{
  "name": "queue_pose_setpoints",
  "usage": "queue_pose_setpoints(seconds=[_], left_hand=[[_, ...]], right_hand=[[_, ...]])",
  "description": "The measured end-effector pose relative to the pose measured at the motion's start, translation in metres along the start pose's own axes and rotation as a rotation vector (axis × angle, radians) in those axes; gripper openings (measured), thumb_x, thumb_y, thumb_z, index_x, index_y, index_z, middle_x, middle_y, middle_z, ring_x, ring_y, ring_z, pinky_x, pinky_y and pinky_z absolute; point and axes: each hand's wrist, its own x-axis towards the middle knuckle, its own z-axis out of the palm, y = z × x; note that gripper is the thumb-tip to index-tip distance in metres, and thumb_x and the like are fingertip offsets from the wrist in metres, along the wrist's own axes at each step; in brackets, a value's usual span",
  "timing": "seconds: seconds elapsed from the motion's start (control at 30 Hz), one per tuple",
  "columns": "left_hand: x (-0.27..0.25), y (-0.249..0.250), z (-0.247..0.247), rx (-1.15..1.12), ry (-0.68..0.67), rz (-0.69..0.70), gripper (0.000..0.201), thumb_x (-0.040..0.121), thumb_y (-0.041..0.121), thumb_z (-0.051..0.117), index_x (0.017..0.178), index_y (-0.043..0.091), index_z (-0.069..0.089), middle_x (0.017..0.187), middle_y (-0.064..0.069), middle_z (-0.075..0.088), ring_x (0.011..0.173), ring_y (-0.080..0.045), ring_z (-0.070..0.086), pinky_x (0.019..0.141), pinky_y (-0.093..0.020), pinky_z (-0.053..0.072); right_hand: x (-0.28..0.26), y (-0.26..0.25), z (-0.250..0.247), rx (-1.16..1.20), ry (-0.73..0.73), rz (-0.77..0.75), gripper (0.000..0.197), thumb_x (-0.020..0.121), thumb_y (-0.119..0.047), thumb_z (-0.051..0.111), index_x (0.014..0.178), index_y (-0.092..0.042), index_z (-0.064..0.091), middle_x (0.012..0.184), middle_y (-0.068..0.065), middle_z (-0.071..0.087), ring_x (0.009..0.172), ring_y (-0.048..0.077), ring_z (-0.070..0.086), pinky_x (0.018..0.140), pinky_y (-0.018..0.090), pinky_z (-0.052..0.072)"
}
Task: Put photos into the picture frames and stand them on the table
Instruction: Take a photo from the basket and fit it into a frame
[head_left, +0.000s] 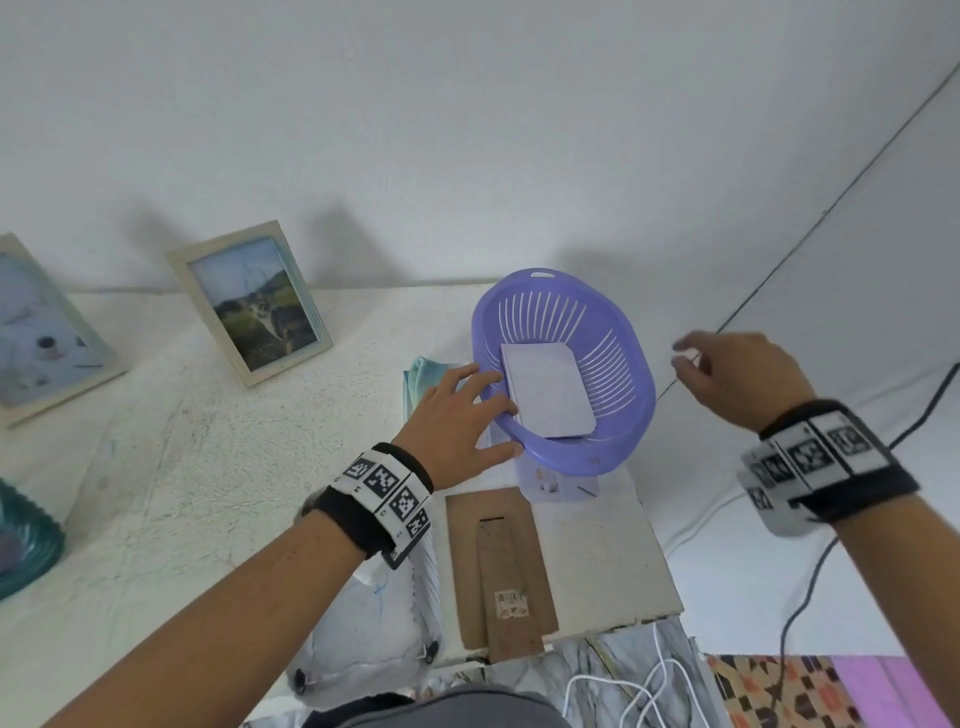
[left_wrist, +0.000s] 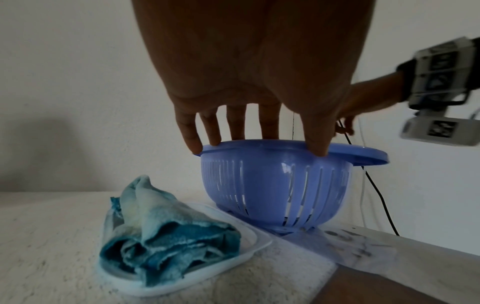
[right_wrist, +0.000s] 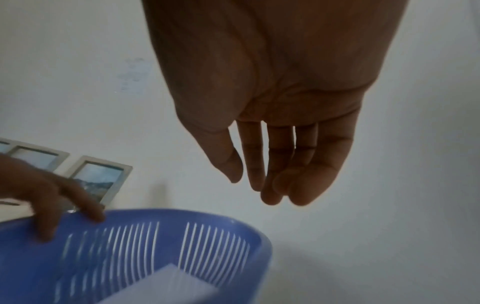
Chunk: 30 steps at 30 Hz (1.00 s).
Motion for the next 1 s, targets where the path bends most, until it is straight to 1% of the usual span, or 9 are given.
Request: queue_pose_setpoints(seconds=[0.1,0.23,0.33,0.47,0.6,0.73,0.83,0.9,1.0], left_hand=[[-0.001,0.001,0.002,-0.017,-0.008,-0.016,0.065,0.082,0.07,0.036,0.122,0.026,0.062,0.148,-0.004,0.045,0.14,-0.033,0.029,0.104,-0.058,0.04],[-0.001,0.0,0.003,-0.021,-0.011,-0.024,0.065,0.083,0.07,0.036,0.123,0.026,0.061,0.15,-0.002,0.042,0.143,-0.032,0.026,0.104,-0.058,0.039],[-0.001,-0.001,0.005,-0.01,-0.005,-0.022,0.064,0.083,0.07,0.037,0.123,0.026,0.061,0.15,-0.003,0.042,0.143,-0.033,0.026,0.104,-0.058,0.04],[-0.002,-0.002,0.006,-0.011,-0.004,-0.013,0.063,0.084,0.069,0.037,0.125,0.026,0.061,0.151,-0.003,0.041,0.143,-0.034,0.027,0.104,-0.058,0.04],[-0.002,-0.004,0.005,-0.005,0.002,0.011,0.061,0.086,0.067,0.038,0.126,0.027,0.06,0.151,-0.004,0.041,0.143,-0.035,0.028,0.103,-0.059,0.041],[-0.002,-0.003,0.006,-0.003,0.004,0.008,0.06,0.086,0.066,0.038,0.126,0.027,0.06,0.151,-0.004,0.041,0.143,-0.034,0.027,0.103,-0.059,0.041],[-0.002,-0.003,0.003,-0.015,-0.018,0.0,0.061,0.086,0.067,0.039,0.127,0.027,0.06,0.151,-0.003,0.041,0.143,-0.034,0.026,0.104,-0.059,0.041],[-0.003,-0.002,0.0,-0.023,-0.033,-0.004,0.061,0.086,0.068,0.039,0.129,0.028,0.058,0.152,-0.002,0.04,0.144,-0.032,0.025,0.108,-0.057,0.038],[-0.005,0.002,-0.009,-0.125,0.005,-0.027,0.054,0.09,0.062,0.049,0.131,0.028,0.057,0.154,-0.001,0.037,0.143,-0.026,0.029,0.112,-0.044,0.034]], right_hand=[[0.045,-0.033,-0.01,-0.016,-0.024,-0.144,0.031,0.091,-0.035,0.054,0.118,-0.023,0.063,0.1,0.005,0.07,0.1,0.029,0.062,0.086,0.037,0.049],[0.104,-0.086,0.016,-0.148,-0.28,-0.28,0.044,0.09,-0.038,0.061,0.131,-0.022,0.054,0.13,0.004,0.057,0.12,0.025,0.051,0.096,0.035,0.041],[0.13,-0.119,0.049,-0.265,-0.421,-0.32,0.062,0.08,-0.042,0.074,0.133,-0.017,0.052,0.136,0.005,0.053,0.125,0.025,0.049,0.1,0.038,0.043],[0.134,-0.128,0.086,-0.566,-0.418,-0.433,0.053,0.078,-0.036,0.077,0.122,-0.014,0.058,0.126,0.006,0.059,0.109,0.028,0.059,0.083,0.038,0.053],[0.133,-0.13,0.097,-0.683,-0.427,-0.488,0.047,0.08,-0.036,0.074,0.12,-0.015,0.061,0.126,0.002,0.057,0.108,0.027,0.058,0.082,0.038,0.053],[0.133,-0.125,0.098,-0.593,-0.371,-0.436,0.057,0.079,-0.035,0.073,0.127,-0.012,0.051,0.114,0.007,0.062,0.096,0.029,0.063,0.078,0.037,0.055],[0.138,-0.127,0.09,-0.506,-0.35,-0.321,0.075,0.088,-0.033,0.065,0.148,-0.012,0.026,0.133,0.015,0.054,0.116,0.035,0.056,0.094,0.047,0.047],[0.141,-0.13,0.079,-0.455,-0.314,-0.309,0.061,0.094,-0.025,0.056,0.147,-0.015,0.027,0.132,0.013,0.054,0.117,0.034,0.054,0.094,0.048,0.043],[0.137,-0.126,0.052,-0.278,-0.26,-0.355,0.039,0.094,-0.014,0.05,0.132,-0.02,0.042,0.121,0.009,0.057,0.102,0.031,0.056,0.08,0.039,0.042]])
